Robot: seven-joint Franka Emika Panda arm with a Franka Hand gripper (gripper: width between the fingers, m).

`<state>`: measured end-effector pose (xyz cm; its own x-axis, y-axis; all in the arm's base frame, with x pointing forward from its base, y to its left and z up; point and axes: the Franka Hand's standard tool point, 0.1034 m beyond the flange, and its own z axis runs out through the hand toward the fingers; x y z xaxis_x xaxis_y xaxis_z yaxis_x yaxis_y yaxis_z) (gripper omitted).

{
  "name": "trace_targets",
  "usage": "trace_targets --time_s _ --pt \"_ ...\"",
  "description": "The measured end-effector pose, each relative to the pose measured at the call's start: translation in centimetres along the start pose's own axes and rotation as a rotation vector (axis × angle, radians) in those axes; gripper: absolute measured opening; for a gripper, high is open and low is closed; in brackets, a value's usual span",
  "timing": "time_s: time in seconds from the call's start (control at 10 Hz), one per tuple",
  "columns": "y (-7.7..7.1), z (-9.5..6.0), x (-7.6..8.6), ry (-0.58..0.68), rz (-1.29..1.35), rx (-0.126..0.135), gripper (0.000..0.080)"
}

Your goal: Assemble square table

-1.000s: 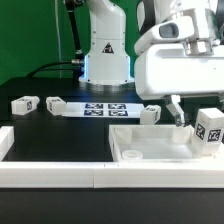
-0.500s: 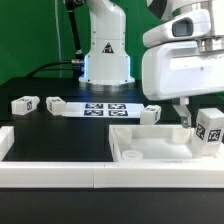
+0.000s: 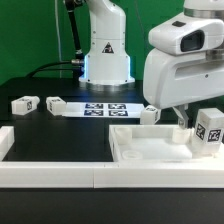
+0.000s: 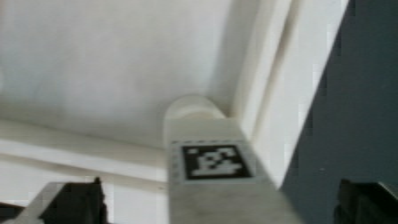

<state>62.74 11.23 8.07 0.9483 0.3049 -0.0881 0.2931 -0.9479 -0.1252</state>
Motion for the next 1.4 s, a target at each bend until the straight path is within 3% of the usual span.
trace_targets --time_s 0.4,0.6,0.7,1.1,1.4 --pt "-0.1 0.4 0.2 0.005 0.035 0.000 0.0649" --pt "-0.1 0.4 0.2 0.005 0.034 0.000 0.0375" --pt "-0.1 0.4 0.2 0.005 0.110 0.002 0.0289" --pt "-0.3 0.5 0.2 0.009 0.399 0.004 0.0289" --pt "-1.0 0.6 -0.3 0.066 0.797 0.014 0.0289"
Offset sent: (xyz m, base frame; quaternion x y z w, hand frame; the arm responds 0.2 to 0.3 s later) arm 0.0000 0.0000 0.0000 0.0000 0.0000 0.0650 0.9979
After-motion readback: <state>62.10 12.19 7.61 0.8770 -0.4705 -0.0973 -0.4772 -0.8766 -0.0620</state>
